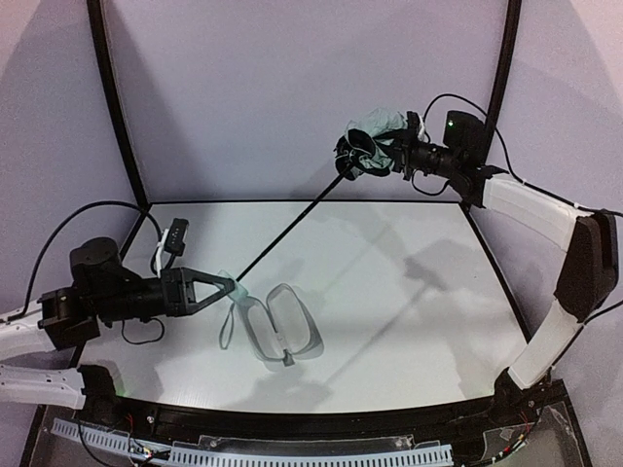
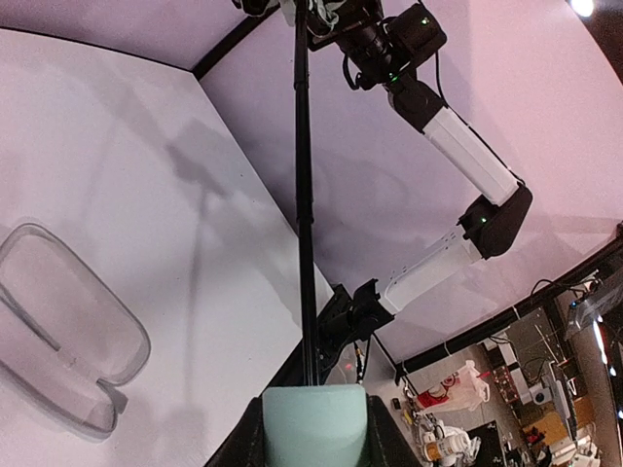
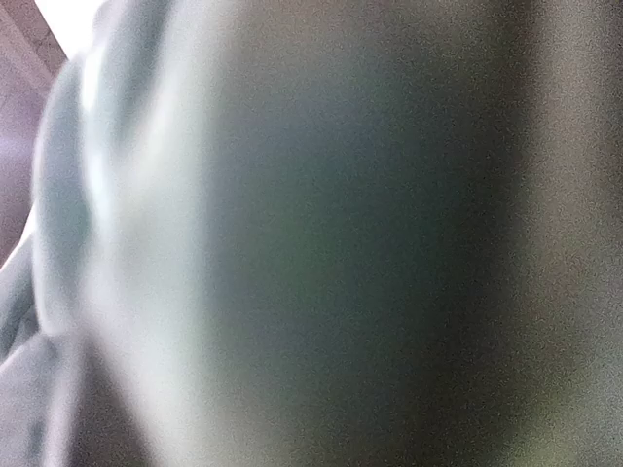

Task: Open the umbrella

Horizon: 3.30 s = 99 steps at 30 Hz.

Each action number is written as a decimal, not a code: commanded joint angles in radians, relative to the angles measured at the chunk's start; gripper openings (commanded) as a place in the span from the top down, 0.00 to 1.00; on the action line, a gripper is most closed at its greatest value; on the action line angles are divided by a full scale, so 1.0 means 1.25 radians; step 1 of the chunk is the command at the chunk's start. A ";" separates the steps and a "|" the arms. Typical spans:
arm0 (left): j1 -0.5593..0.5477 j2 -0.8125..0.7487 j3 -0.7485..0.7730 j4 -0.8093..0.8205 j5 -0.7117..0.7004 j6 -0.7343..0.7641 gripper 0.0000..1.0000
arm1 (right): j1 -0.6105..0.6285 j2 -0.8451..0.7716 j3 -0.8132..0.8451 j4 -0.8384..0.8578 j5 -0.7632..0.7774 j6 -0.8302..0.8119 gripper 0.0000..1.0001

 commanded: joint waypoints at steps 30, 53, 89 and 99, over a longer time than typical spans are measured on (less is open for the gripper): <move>-0.029 0.650 0.748 -0.512 -0.165 0.424 0.01 | 0.088 -0.120 -0.217 0.335 0.062 -0.054 1.00; -0.028 0.571 0.556 -0.324 -0.378 0.318 0.99 | 0.095 -0.133 -0.233 0.278 0.017 -0.086 0.58; 0.147 0.593 0.769 -0.648 -0.840 0.175 0.99 | 0.089 -0.725 -0.481 -0.434 0.592 -0.362 0.01; -0.012 0.778 0.949 -0.487 -0.552 0.329 0.99 | 0.088 -0.718 -0.514 -0.402 0.530 -0.345 0.01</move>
